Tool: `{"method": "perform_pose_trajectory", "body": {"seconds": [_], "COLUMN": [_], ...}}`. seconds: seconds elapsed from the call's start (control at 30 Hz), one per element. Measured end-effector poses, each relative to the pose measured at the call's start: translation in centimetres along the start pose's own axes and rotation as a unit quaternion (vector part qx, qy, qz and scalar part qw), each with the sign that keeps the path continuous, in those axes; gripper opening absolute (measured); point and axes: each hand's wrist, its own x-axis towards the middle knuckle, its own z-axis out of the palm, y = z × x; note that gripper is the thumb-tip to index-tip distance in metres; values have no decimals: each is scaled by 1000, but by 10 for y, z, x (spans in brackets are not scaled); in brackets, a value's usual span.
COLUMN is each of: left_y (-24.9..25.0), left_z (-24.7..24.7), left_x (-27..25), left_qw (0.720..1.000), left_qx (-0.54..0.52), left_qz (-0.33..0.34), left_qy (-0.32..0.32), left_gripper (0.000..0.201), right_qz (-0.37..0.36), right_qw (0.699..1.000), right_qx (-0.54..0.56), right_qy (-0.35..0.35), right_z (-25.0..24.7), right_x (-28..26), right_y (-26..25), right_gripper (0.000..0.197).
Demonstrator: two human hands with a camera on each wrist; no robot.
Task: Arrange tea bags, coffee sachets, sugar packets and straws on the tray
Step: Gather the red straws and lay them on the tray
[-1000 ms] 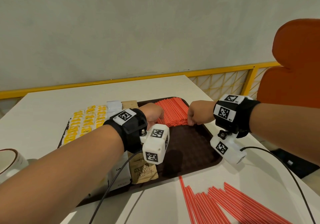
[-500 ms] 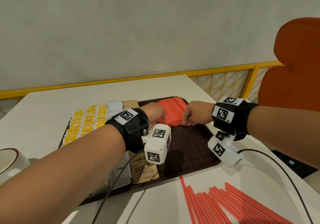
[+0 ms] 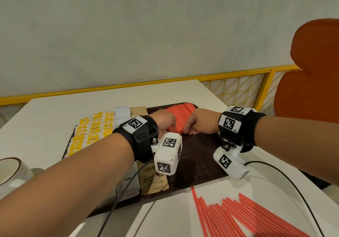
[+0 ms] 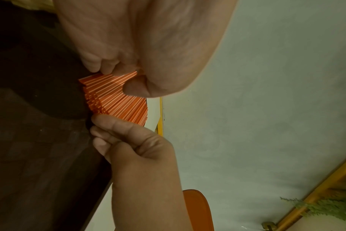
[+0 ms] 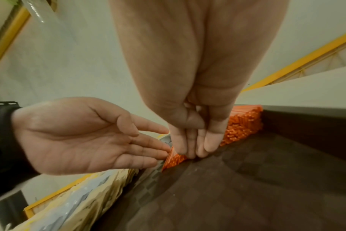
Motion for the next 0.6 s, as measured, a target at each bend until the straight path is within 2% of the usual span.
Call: {"method": "perform_pose_trajectory", "body": {"seconds": [0.13,0.3,0.37,0.47,0.53,0.6], "left_y": [-3,-9,-16,-46,-77,-104], "left_z": [-2,-9,-10,-6,2,13], "left_x": [-6,-43,-73,-120,-146,-167], "left_qw": [1000,987,981,970,967,970], "left_qx": [19,-37,-8,79,73,18], "left_qz": [24,153,187,166,121,70], "left_qy": [-9,-14,-59,-157,-214,-233], "left_gripper": [47,35,28,28,25,24], "right_qz": [14,56,85,154,186,215], "right_qw": [1000,998,996,986,976,971], "right_qx": [-20,22,11,-45,-103,-94], "right_qy": [12,5,-3,-38,-53,-51], "right_z": [3,-5,-1,13,27,45], "right_x": [-10,-70,-106,-167,-204,-236], "right_y": [-4,-7,-1,14,25,31], "right_gripper": [29,21,17,19,36,57]}}
